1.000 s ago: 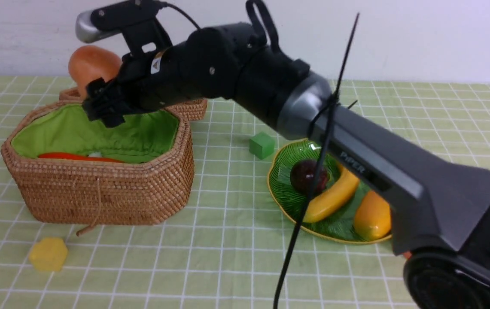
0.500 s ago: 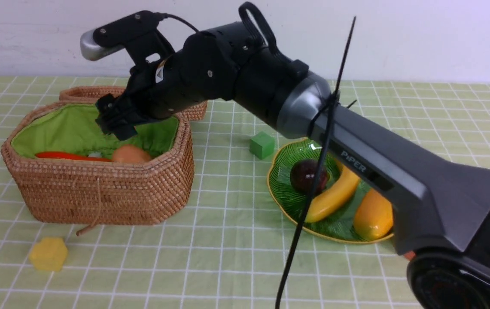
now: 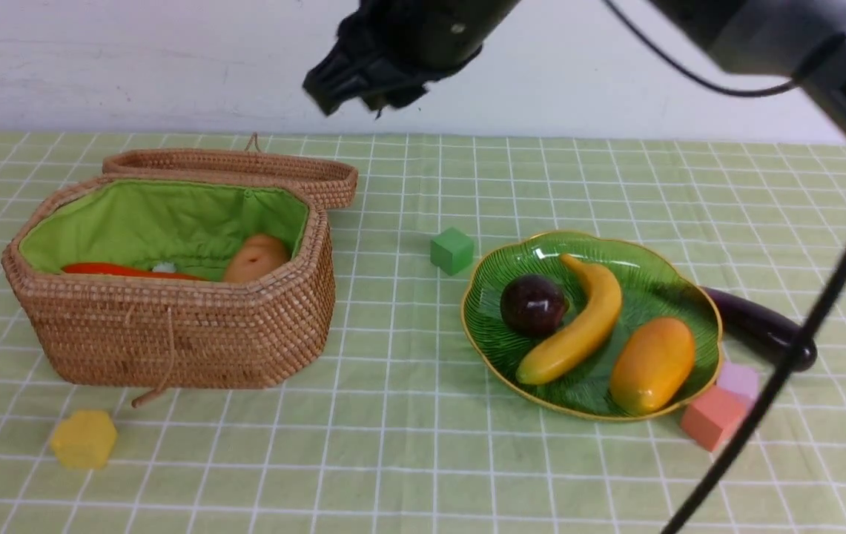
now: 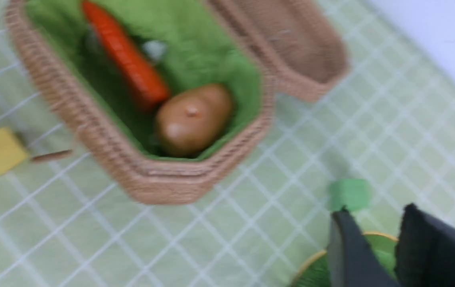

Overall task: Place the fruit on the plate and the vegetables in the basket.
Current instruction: Grab an eggplant with your right arm and place it in the basket on the left.

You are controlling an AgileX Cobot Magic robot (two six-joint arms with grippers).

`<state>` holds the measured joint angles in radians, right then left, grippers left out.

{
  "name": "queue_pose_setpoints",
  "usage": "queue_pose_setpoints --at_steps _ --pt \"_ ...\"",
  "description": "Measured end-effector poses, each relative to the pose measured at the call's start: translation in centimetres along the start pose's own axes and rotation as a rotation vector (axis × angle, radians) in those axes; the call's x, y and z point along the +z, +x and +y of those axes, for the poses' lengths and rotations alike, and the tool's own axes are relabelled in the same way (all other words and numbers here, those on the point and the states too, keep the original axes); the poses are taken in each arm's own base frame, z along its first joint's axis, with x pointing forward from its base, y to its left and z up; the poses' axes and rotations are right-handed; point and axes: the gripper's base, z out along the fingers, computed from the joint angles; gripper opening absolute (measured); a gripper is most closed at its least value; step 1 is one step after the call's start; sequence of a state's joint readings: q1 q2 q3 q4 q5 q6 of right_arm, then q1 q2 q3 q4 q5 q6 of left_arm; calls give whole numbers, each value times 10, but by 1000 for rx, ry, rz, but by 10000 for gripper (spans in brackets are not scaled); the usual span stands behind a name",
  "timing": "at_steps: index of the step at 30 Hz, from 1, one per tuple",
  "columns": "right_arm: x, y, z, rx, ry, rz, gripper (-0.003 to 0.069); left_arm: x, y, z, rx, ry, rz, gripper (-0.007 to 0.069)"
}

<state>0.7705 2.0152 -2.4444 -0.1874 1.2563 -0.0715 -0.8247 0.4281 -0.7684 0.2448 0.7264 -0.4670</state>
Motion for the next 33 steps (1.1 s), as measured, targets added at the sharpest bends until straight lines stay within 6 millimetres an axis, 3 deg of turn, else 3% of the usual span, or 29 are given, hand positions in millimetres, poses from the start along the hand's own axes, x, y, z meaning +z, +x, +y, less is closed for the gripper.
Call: queue_pose_setpoints --at_steps 3,7,10,11,12,15,16,18,21,22,23,28,31,33 --pt "-18 2 -12 27 46 -10 13 -1 4 -9 61 106 41 39" --pt "-31 18 -33 66 79 41 -16 -2 7 -19 101 217 67 39" --pt "-36 58 -78 147 154 163 -9 -4 8 -26 122 294 74 39" --pt "-36 61 -81 154 160 173 -8 -4 8 -26 122 294 74 39" --pt "-34 84 -105 207 196 242 -3 -5 8 -27 131 311 73 39" --pt "-22 136 -149 317 232 396 17 -5 8 -28 137 324 73 39" --pt "-19 143 -155 330 234 421 21 -5 8 -28 138 324 73 39" --pt "-1 188 -185 426 195 535 59 -5 8 -29 140 326 72 39" --pt "21 230 -213 508 111 613 149 -5 9 -29 139 326 72 39" --pt "25 236 -217 522 90 614 174 -5 9 -29 140 327 72 39" --pt "34 249 -228 538 63 616 239 -5 9 -29 141 327 72 39" --pt "62 281 -254 548 51 587 481 -5 9 -29 142 327 72 39" --pt "80 295 -261 520 55 596 589 -5 9 -29 142 327 72 39" --pt "91 303 -262 511 52 603 616 -5 9 -29 142 327 72 39"
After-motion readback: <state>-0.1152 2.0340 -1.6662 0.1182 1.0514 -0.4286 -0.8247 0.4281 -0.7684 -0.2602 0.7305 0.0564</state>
